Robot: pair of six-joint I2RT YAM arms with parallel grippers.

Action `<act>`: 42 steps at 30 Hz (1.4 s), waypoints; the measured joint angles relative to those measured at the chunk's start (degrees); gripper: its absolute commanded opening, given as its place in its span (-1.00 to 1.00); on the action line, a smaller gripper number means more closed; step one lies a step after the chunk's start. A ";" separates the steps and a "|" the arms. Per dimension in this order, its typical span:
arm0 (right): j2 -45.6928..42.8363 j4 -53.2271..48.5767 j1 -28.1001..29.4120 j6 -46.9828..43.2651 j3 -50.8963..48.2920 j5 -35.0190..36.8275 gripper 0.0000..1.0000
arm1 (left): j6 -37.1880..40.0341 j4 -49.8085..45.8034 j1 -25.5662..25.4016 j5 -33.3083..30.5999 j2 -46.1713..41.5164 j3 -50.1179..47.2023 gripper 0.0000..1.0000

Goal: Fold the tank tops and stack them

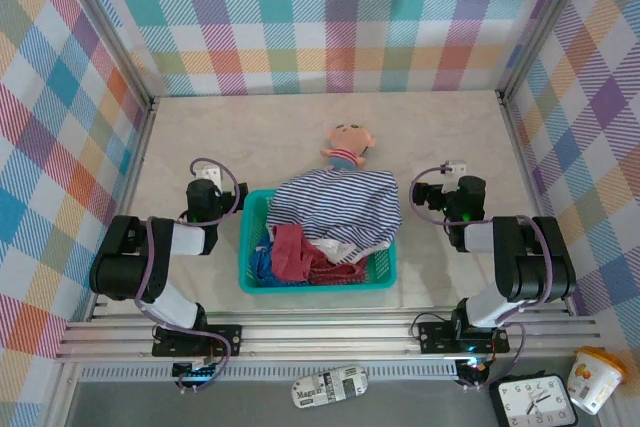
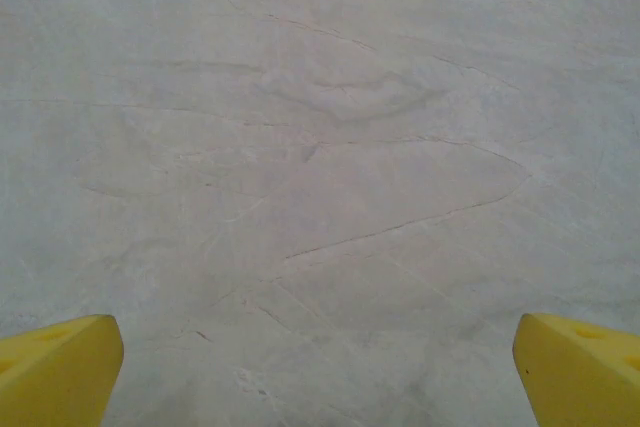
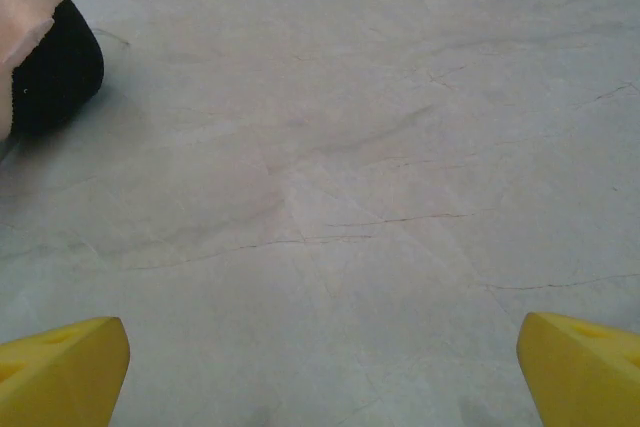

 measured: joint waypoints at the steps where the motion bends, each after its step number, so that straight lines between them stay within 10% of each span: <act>1: 0.00 0.00 0.00 0.00 0.00 0.00 0.98 | 0.00 0.00 0.00 0.00 0.00 0.00 1.00; 26: -1.25 -2.99 0.00 -0.35 0.85 -0.87 0.98 | 0.00 -1.16 -0.02 -0.46 -0.66 0.20 1.00; 42: -20.92 -42.58 6.03 1.25 24.74 -18.91 0.99 | -15.06 -66.82 -0.76 5.84 -17.16 31.43 0.95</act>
